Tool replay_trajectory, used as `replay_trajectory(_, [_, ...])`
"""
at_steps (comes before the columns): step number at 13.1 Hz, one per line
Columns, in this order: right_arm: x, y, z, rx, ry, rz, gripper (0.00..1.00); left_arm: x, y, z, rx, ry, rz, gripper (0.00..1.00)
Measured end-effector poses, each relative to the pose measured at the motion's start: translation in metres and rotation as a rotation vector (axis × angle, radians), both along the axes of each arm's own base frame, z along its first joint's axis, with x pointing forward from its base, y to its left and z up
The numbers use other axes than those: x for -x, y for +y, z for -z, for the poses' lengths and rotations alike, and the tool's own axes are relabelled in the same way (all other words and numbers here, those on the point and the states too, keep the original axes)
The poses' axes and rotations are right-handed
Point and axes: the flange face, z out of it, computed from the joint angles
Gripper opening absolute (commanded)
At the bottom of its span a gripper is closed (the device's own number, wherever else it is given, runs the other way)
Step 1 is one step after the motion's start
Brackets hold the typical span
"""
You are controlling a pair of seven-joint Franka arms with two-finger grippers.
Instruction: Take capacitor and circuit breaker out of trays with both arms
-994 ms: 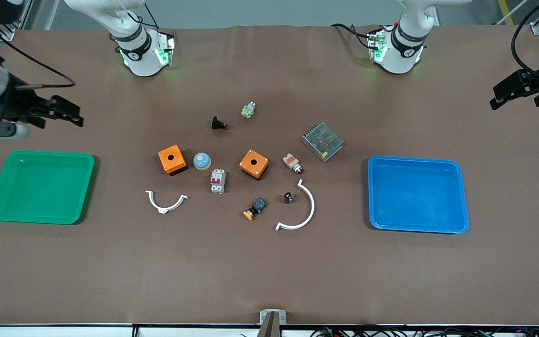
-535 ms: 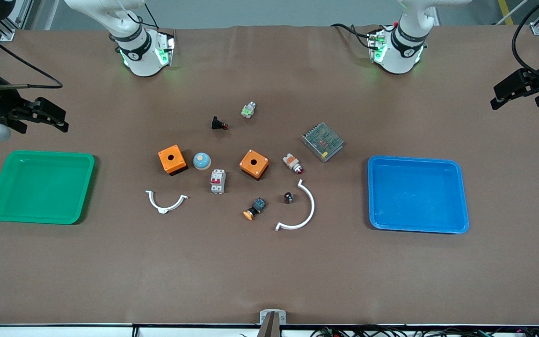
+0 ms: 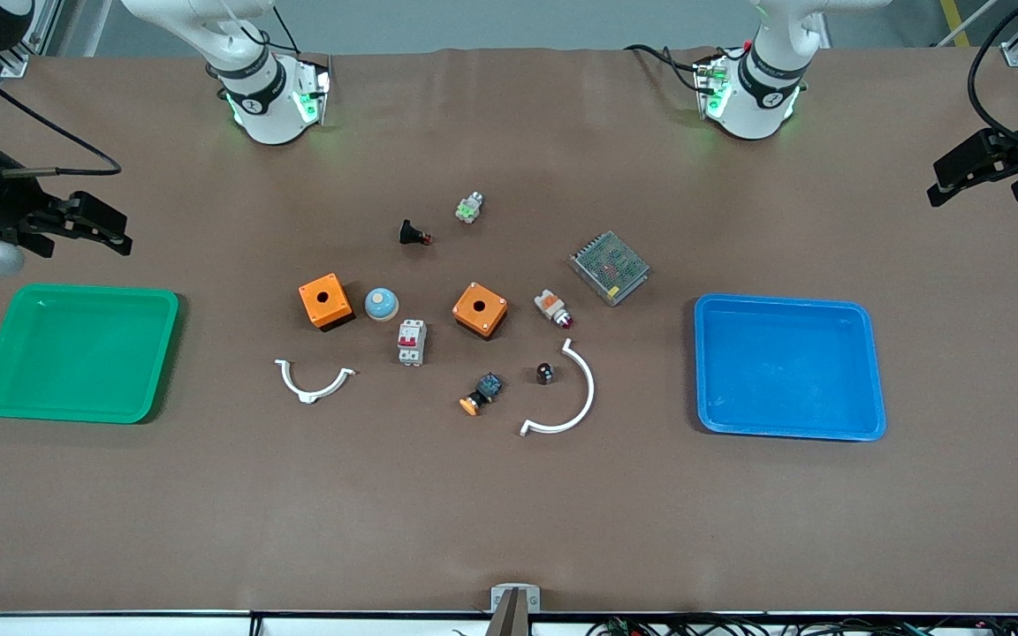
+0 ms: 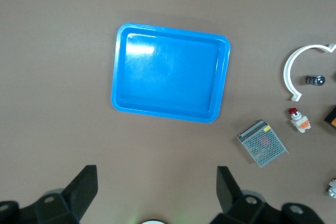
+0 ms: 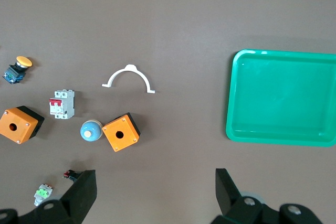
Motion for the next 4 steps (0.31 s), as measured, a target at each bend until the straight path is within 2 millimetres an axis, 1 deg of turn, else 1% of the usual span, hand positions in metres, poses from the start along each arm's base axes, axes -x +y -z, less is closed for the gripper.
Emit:
replay_trajectory(2, [0.0, -0.001, -0.003, 0.0, -0.006, 0.002, 1.0, 0.0, 0.0, 0.001, -0.021, 0.002, 0.002, 1.0])
replay_trajectory(4, [-0.001, -0.001, -0.005, -0.001, -0.011, 0.002, 1.0, 0.0, -0.009, 0.001, -0.029, 0.003, 0.02, 1.0])
